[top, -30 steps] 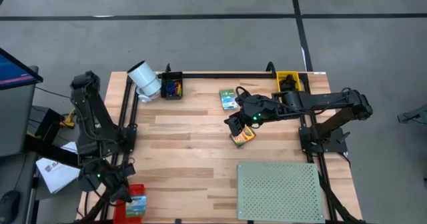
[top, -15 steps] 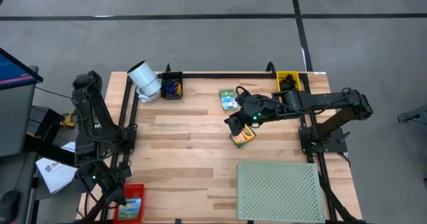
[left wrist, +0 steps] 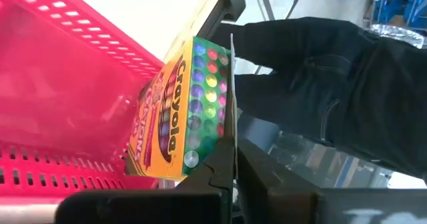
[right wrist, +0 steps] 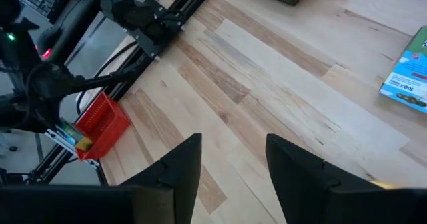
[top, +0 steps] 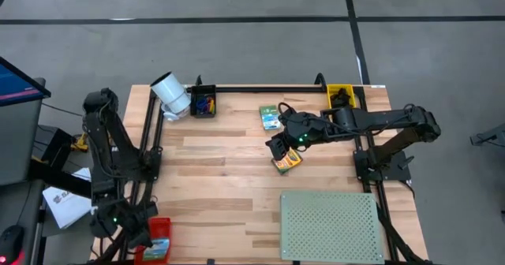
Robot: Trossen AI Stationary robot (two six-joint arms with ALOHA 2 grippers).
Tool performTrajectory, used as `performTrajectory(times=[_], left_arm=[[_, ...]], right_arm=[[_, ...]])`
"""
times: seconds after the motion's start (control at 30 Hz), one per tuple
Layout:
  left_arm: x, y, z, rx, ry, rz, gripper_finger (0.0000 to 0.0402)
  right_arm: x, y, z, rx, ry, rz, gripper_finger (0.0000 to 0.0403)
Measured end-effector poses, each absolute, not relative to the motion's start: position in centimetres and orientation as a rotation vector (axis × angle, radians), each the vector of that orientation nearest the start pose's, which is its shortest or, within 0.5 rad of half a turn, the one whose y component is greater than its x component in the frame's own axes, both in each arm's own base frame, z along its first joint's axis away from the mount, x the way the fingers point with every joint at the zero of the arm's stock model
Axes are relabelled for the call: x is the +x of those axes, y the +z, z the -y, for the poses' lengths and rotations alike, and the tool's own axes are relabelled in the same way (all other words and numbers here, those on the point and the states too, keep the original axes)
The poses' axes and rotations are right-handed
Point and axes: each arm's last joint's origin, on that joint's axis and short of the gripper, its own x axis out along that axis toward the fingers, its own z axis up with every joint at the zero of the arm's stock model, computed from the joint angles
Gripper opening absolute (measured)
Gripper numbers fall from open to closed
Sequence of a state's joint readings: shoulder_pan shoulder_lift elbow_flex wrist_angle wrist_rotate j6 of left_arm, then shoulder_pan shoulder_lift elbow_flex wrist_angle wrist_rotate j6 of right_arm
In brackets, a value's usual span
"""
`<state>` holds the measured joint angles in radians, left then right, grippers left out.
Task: Pick & Place Office Desk Supplies
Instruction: Put the green crayon box into the orange bin
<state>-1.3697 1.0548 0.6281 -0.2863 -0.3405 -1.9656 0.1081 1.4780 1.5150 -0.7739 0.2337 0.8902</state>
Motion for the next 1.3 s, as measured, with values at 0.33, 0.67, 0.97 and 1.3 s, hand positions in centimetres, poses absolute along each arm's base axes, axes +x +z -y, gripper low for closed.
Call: performTrajectory(times=[0.33, 0.67, 0.97, 1.3], left_arm=[[5.2, 21.5, 21.2, -1.159, -0.137, -1.186, 0.0], [5.1, 21.5, 21.4, -1.132, -0.189, -1.262, 0.0003], [5.0, 21.5, 21.4, -1.15, -0.188, -1.287, 0.0076], [5.0, 22.6, 21.2, -1.207, -0.248, -1.284, 0.015]], right_arm=[[30.8, 37.1, -2.7, 0.725, -0.428, -0.615, 0.0163], [30.8, 37.1, -2.7, 0.725, -0.428, -0.615, 0.0163], [30.8, 37.1, -2.8, 0.726, -0.424, -0.617, 0.0163], [30.8, 37.1, -3.3, 0.732, -0.41, -0.622, 0.0163]])
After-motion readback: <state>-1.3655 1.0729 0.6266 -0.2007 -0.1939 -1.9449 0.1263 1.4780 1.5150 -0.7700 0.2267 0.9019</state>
